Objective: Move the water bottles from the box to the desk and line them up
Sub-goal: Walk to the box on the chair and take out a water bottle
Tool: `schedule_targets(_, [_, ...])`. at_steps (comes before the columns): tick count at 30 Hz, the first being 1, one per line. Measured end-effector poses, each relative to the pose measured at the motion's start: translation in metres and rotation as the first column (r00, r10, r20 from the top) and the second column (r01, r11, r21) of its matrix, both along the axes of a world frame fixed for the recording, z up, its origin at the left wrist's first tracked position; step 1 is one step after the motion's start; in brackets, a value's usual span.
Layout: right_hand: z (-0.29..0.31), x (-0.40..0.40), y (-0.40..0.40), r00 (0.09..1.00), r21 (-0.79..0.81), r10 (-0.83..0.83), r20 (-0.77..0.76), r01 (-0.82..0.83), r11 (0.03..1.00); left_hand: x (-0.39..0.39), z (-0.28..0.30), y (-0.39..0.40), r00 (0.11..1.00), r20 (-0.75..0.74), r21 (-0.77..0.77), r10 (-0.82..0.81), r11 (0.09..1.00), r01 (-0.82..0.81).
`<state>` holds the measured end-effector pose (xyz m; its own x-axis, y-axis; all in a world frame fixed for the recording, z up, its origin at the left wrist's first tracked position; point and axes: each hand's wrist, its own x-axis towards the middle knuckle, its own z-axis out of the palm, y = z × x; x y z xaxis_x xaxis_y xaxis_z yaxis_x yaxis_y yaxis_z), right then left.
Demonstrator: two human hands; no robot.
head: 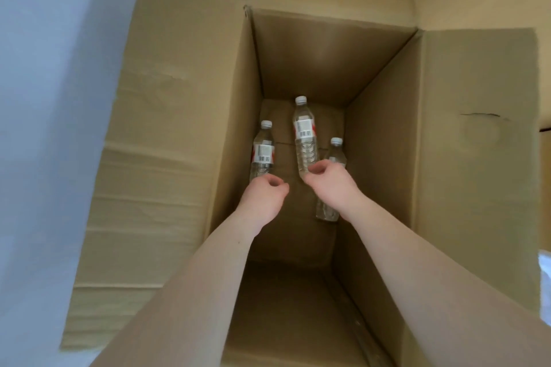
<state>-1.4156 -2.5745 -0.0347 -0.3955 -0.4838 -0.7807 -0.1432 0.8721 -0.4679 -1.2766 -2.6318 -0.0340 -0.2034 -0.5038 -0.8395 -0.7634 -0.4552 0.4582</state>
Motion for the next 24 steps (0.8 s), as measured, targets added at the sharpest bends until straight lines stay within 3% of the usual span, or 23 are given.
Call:
schedule_targets(6, [-0.054,-0.006,-0.023,0.995,0.065,-0.087,-0.047,0.09,0.994,-0.017,-0.043,-0.01,0.982,0.055,-0.064,0.183,0.982,-0.179])
schedule_targets(10, [-0.088,-0.009,-0.045,0.936,0.019,-0.352,-0.014,0.353,0.936,-0.029,-0.066,-0.01,0.98,0.073,-0.108,0.186,0.978,-0.178])
schedule_targets(12, [-0.102,-0.01,-0.058,0.913,0.001,-0.406,-0.046,0.406,0.914,-0.033,-0.075,-0.01,0.976,0.078,-0.12,0.204,0.974,-0.194])
schedule_targets(19, [-0.145,-0.014,-0.084,0.914,0.065,-0.356,-0.195,0.375,0.925,-0.037,-0.106,-0.013,0.962,0.128,-0.16,0.242,0.962,-0.22])
schedule_targets(24, [-0.164,-0.017,-0.086,0.914,0.085,-0.356,-0.193,0.377,0.922,-0.033,-0.115,-0.01,0.952,0.151,-0.19,0.266,0.953,-0.236])
